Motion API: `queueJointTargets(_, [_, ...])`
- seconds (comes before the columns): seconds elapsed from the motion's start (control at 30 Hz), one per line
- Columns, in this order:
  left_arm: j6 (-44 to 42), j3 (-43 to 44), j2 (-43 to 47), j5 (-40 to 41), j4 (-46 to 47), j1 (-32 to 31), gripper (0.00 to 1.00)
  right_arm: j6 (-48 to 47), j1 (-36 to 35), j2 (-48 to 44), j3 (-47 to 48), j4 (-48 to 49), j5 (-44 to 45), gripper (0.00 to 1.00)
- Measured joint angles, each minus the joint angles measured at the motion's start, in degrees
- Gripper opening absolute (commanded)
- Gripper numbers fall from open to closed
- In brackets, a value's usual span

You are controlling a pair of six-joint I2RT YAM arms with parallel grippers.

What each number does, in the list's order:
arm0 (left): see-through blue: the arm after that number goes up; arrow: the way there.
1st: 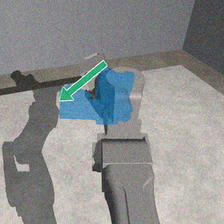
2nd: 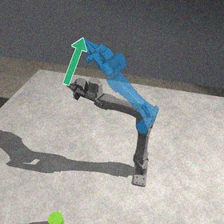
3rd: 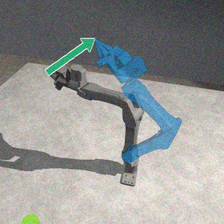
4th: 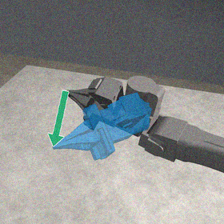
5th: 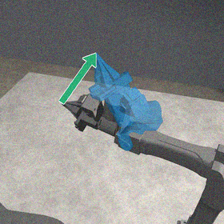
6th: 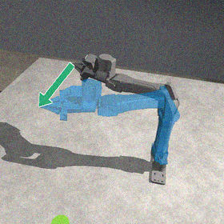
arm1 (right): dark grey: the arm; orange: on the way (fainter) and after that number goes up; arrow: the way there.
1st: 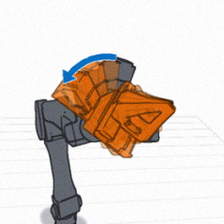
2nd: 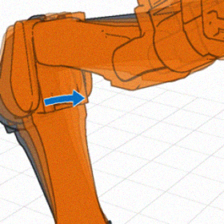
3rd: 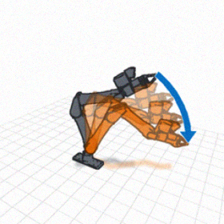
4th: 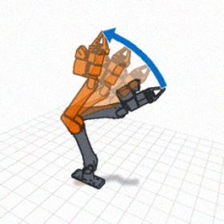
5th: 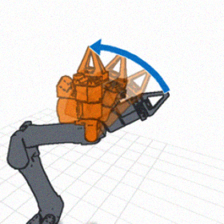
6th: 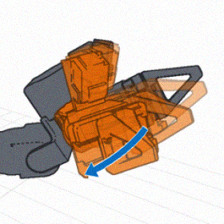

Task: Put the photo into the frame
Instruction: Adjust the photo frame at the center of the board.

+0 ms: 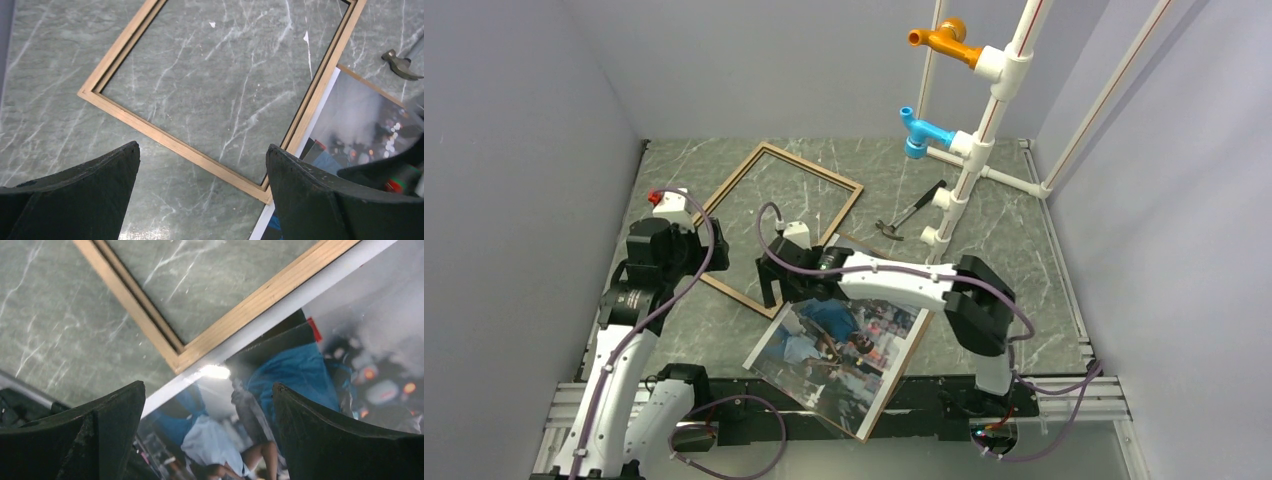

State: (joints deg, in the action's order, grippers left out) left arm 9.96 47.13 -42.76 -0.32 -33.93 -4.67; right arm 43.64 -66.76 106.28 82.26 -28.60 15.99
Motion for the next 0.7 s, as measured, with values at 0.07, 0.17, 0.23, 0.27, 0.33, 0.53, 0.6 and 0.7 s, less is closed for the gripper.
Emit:
queueJointTargets(0.07, [0.00, 0.00, 1.05, 0.87, 0.02, 0.00, 0.99, 0.63, 1.57, 3.76, 3.41, -1.25, -0.90, 0.95])
queueJointTargets(0.17, [0.00, 0.00, 2.40, 1.68, 0.24, 0.00, 0.99, 1.73, 4.94, 7.89, 5.99, -2.71, -2.75, 0.84])
queueJointTargets(0.23, [-0.02, 0.00, 2.80, 1.68, 0.33, 0.00, 0.99, 2.10, 7.10, 9.88, 6.91, -3.63, -3.85, 0.82])
queueJointTargets(0.27, [-0.02, 0.00, 2.82, 1.66, 0.33, 0.00, 0.99, 2.45, 8.11, 10.91, 7.50, -4.35, -4.42, 0.82])
queueJointTargets(0.33, [-0.02, 0.00, 2.58, 1.64, 0.28, 0.00, 0.99, 2.69, 9.79, 12.61, 8.74, -5.55, -4.66, 0.78])
queueJointTargets(0.53, [-0.02, 0.00, 1.05, 1.53, 0.24, 0.00, 0.99, 2.91, 10.95, 15.37, 11.17, -6.10, -6.12, 0.71])
queueJointTargets(0.6, [-0.04, 0.00, 0.98, 1.40, 0.26, 0.00, 0.99, 2.89, 10.80, 16.41, 12.83, -6.43, -6.47, 0.64])
queueJointTargets(0.7, [-0.04, 0.00, 0.98, 0.94, 0.26, 0.00, 0.99, 2.56, 10.62, 18.97, 16.17, -6.58, -7.19, 0.50])
